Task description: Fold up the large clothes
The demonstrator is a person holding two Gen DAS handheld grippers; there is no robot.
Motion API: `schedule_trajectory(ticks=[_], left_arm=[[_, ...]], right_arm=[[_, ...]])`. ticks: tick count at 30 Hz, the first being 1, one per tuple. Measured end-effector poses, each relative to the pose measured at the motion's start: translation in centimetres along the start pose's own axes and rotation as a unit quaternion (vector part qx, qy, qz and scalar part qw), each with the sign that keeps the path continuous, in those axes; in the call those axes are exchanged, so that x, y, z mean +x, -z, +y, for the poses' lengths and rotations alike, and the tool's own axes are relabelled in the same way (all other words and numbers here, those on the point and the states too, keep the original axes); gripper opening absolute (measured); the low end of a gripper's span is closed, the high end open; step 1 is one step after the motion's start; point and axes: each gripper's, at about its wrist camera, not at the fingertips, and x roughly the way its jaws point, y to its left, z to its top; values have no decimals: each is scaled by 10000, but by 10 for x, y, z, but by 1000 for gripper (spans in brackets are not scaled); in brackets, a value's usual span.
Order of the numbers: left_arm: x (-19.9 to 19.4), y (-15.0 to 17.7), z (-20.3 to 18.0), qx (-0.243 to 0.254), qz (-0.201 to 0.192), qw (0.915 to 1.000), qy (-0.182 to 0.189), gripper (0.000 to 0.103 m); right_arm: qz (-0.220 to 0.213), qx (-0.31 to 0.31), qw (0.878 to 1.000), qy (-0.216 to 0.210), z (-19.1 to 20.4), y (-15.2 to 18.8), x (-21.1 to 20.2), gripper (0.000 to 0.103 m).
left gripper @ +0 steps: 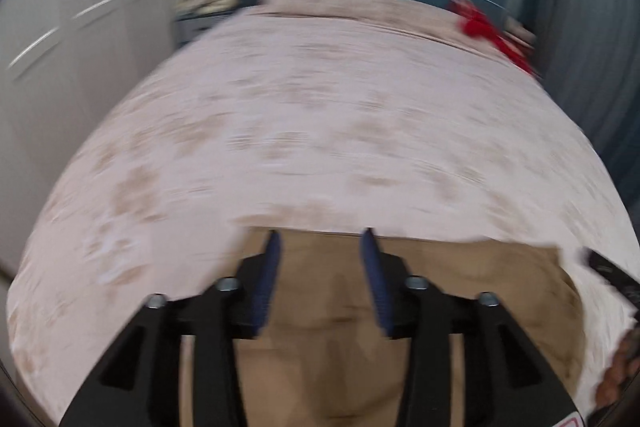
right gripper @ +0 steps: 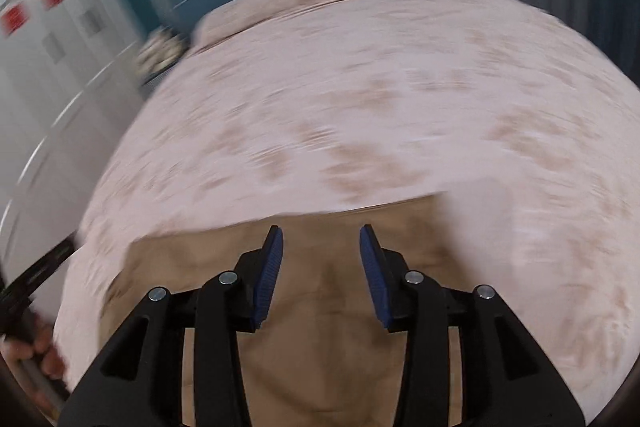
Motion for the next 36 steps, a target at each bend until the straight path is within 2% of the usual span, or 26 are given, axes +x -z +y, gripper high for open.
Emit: schedule_trajectory(ticks=[2,3,6,10,16,23,28,36], left_arm=[[15,5,-30,327,20,9995,23,48],[25,10,-42,420,38,9990,-114,48],[55,21,-56,387,260,9984,-328,48],[83,37,-54,328,460,9969,-556,48],[102,52,-48,164,499,9974,-490,50],[117,64,-55,346,340,9964,-688,51],[121,69,-58,409,215,9957,-801,51],[129,72,-55,331,95,9964,-780,51]], right_arm=[[116,-403,9991,3,30,8,17,36],[160,-508,9986,9,39,12,24,36],[366,-560,9978,35,49,22,51,36],[482,-541,9972,166,47,31,76,36],[583,-600,9962,250,45,43,100,35],[583,-748,9948,373,47,55,117,35],[409,-877,9942,466,50,63,123,35],[261,-855,9951,417,48,67,132,35]])
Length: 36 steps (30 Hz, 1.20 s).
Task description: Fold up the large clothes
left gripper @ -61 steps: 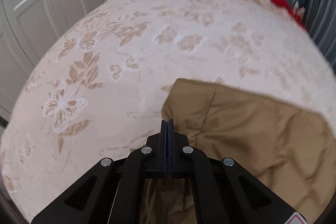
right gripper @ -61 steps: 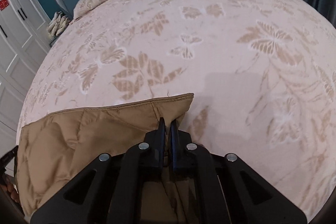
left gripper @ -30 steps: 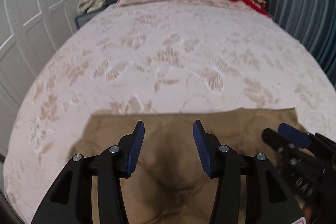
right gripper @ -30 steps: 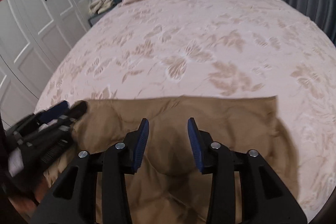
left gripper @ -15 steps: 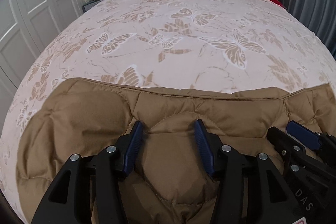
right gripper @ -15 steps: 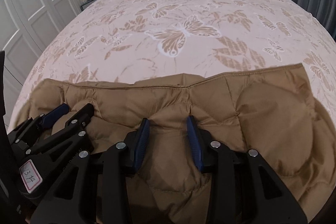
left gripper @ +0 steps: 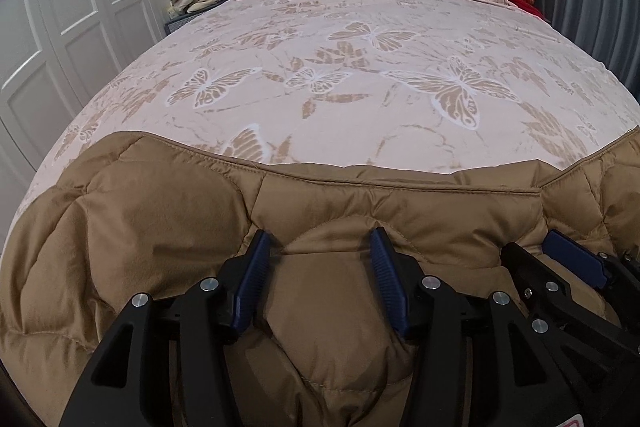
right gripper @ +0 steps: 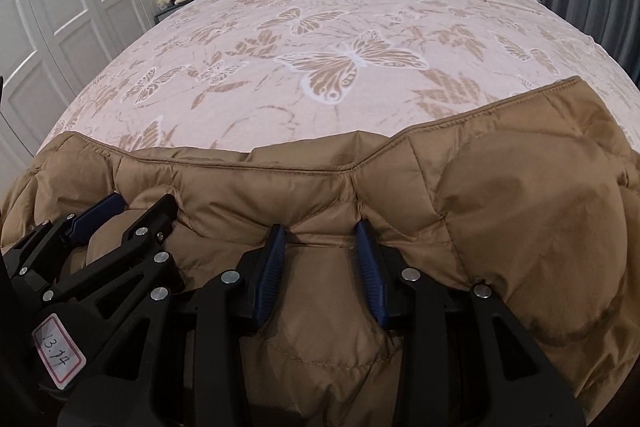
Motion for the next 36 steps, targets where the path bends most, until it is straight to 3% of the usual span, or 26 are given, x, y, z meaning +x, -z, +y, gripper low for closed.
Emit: schedule_trajectory(ticks=[19,25,27,30,32,34,36], left_arm=[[9,5,2,-195,-199,9996,63,51],[8,3,4,-196,-129,9997,98,51],[4,-1,8,-261,-37,9993,264,55],[-20,-4,32,-674,252,9946,744,55],[-57,3,60,-1076,240,9894,946,61],[-90,16,87,-1251,145,9883,861,72],[-118,35,114,-1375,176,9879,699,73]], right_arm=[[-314,-14,9994,106,1,3,9,35],[-361,-11,9993,108,0,2,7,35],[-333,15,9994,46,-1,2,7,35],[-89,44,9999,-125,-5,-6,4,36],[184,-45,9998,-5,-2,-15,-9,36],[67,-62,9998,-163,0,-17,-47,36],[-64,-144,9992,-381,2,-7,-92,36]])
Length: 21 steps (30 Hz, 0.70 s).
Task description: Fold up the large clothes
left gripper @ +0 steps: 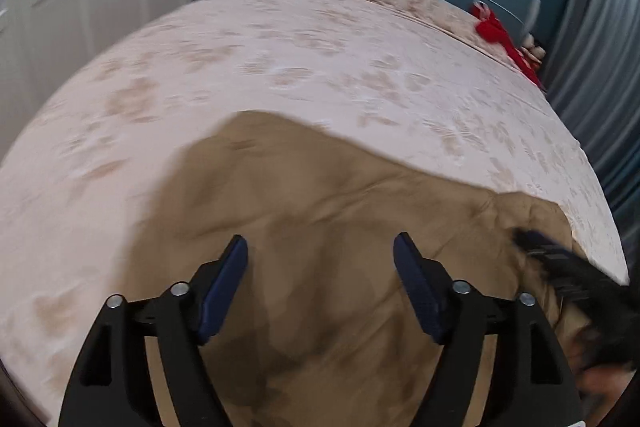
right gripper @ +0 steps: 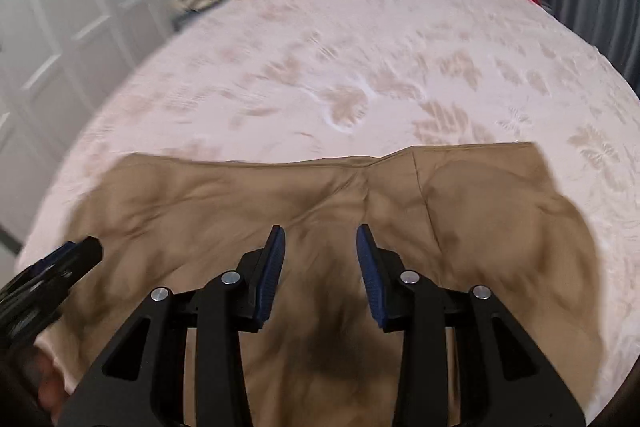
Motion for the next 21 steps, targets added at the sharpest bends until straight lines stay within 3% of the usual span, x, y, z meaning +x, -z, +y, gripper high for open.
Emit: schedule_trajectory(ticks=[5,10,12,17,19,21], left_arm=[[-39,42,55,-618,231,9970,-403,73],[-50,83,96,-1670,558,9843,-130,73],[-48,92,101,-1843,658,9806,-64,73],[-41,102,104,-1926,718,9786,-51,73],[-34,103,104,-1933,717,9785,-21,78],[-25,105,106,-2129,779,9738,148,79]], right_arm=[[335,252,9987,-288,7,56,-55,36],[465,485,9974,-248,19,93,-59,16],[524,631,9962,-282,23,99,-53,11],[661,437,9969,-7,38,109,-34,10],[710,374,9968,64,40,111,-28,10],[779,397,9961,68,38,112,-22,10]])
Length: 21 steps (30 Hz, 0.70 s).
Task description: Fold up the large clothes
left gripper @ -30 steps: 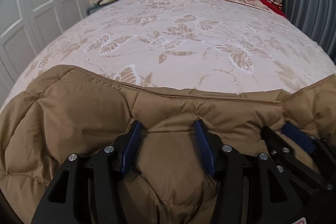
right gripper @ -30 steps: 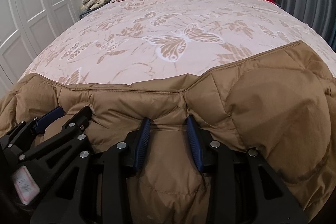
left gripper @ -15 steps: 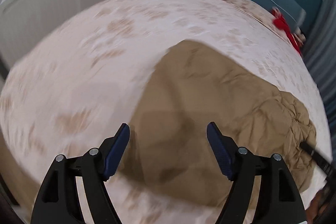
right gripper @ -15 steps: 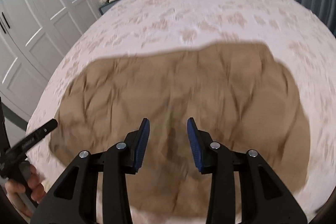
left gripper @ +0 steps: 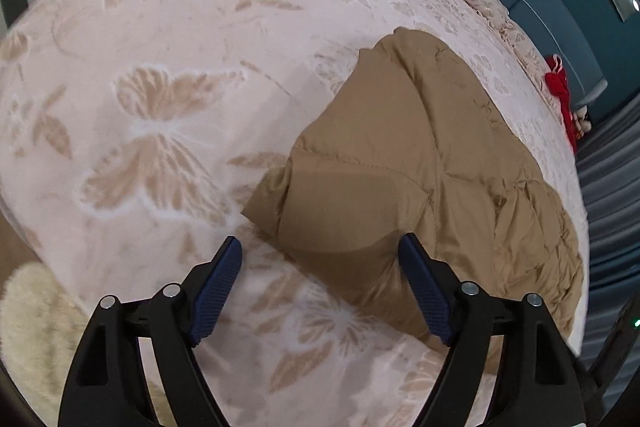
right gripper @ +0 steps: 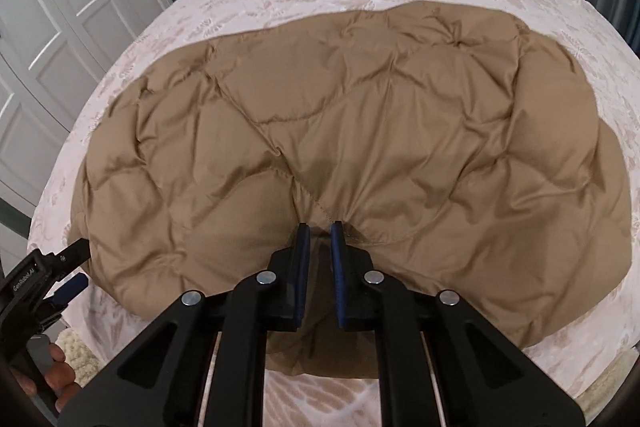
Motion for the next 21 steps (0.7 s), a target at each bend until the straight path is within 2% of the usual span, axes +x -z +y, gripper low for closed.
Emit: schedule_trajectory(ticks=[2,5,8,12,14,20,21], left_arm=[[9,-3,3,-188,63,9997,143,87],[15,-5,2,-350,1,9993,155,93],[18,-6,-10,-245,-42,9997,-62,93],[23,-9,-28,-119,75,9998,119,93],[24,-9,-38,1,98,9999,59,90],[7,-9,-72,724,-138,9971,-191,63],[2,-7,-77,895,-220,9954,-250,56]], right_arm=[[60,-5,10000,-1,-1,0,5,10],[119,-2,9999,-50,-4,0,14,9],[125,0,9999,-53,-3,2,19,9],[58,-127,9999,81,1,5,20,9],[16,-185,9997,146,3,7,20,9],[-16,-179,9998,108,1,9,19,9],[-20,-170,9998,98,0,8,20,9]])
